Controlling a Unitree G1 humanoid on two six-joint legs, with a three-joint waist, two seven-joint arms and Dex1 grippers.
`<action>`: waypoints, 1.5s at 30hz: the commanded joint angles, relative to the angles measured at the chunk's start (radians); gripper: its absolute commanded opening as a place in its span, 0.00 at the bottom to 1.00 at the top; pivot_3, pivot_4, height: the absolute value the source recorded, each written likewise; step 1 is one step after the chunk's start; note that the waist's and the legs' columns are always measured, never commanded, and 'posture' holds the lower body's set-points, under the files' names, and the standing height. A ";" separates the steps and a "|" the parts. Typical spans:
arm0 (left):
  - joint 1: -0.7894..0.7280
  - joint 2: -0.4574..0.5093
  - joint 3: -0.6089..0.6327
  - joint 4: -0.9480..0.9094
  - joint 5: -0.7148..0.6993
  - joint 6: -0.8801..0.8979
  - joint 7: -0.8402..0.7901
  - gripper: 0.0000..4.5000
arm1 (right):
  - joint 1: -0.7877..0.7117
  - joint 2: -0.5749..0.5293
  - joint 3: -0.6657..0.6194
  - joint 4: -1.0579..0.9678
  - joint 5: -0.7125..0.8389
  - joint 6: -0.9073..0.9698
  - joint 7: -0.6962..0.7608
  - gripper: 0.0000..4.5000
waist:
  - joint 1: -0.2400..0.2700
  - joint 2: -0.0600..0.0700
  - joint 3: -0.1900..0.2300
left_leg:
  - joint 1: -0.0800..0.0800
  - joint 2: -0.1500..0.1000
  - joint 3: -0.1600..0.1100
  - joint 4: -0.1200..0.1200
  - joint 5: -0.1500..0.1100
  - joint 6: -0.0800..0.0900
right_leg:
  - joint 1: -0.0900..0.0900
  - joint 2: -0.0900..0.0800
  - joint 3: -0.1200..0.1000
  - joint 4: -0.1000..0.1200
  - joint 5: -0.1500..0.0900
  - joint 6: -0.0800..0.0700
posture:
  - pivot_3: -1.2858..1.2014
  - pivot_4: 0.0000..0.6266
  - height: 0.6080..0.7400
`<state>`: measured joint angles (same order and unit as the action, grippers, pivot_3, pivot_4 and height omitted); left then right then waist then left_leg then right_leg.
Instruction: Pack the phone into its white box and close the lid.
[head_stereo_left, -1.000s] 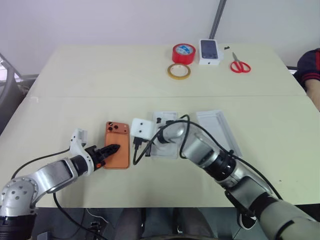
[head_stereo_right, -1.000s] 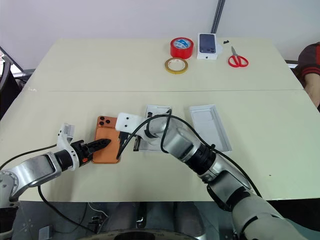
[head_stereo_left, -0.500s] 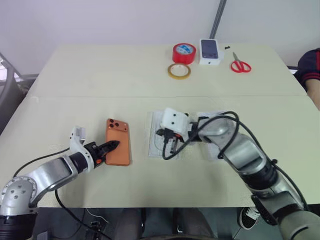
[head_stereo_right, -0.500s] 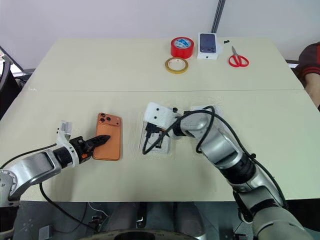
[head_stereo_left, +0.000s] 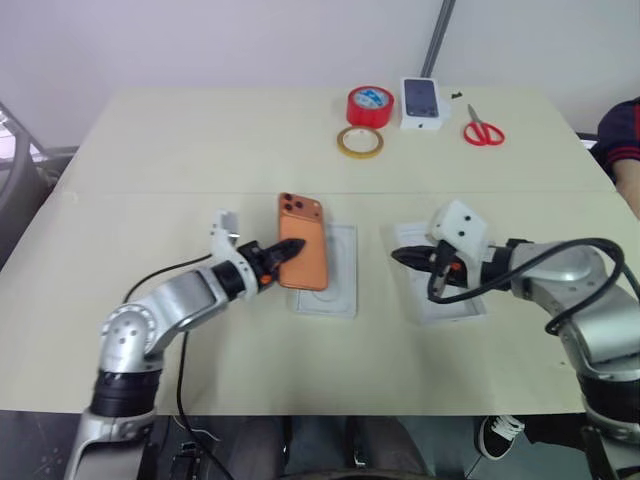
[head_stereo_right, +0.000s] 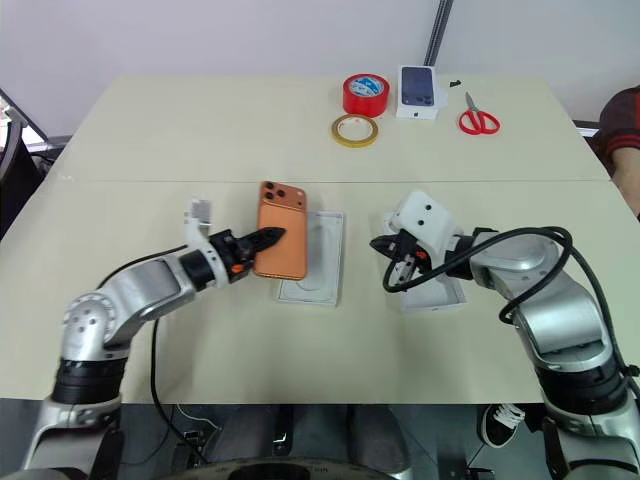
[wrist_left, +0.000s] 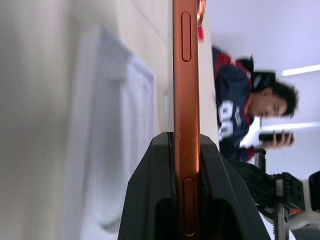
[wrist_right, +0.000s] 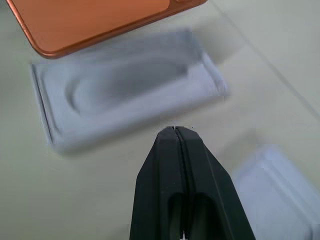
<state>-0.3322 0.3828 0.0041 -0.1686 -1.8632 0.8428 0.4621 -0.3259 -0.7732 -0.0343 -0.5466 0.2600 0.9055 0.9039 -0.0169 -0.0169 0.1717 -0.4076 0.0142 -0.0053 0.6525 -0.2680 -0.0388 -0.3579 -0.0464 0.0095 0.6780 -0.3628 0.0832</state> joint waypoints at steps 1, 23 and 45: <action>-0.043 -0.036 -0.018 0.020 0.051 0.004 -0.031 0.00 | 0.019 -0.027 -0.064 -0.013 0.021 -0.024 -0.024 0.00 | 0.003 0.000 0.000 | 0.000 0.000 0.000 0.000 0.001 -0.002 | 0.000 0.000 0.000 0.000 0.000 0.000 | 0.52 0.24 1.00; -0.084 0.102 0.046 -0.007 0.178 0.199 -0.168 0.94 | 0.049 -0.065 -0.059 -0.003 0.065 -0.052 -0.087 0.00 | 0.002 0.000 0.000 | 0.001 0.001 0.000 -0.001 0.004 -0.008 | 0.000 0.002 0.000 0.001 0.000 0.000 | 0.52 0.24 1.00; -0.171 0.283 -0.277 -0.060 1.052 0.109 -0.692 0.01 | -0.242 0.107 0.487 0.120 -0.185 0.065 -0.262 0.00 | 0.005 0.000 0.001 | -0.002 0.000 0.000 -0.002 0.005 -0.008 | -0.003 0.001 0.001 0.000 0.000 0.000 | 0.52 0.24 1.00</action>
<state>-0.4884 0.6669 -0.2504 -0.2338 -0.8713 0.9707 -0.1868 -0.5400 -0.6750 0.4559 -0.4224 0.0965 0.9591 0.6553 -0.0117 -0.0165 0.1728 -0.4094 0.0142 -0.0051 0.6507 -0.2634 -0.0468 -0.3609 -0.0457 0.0102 0.6780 -0.3629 0.0830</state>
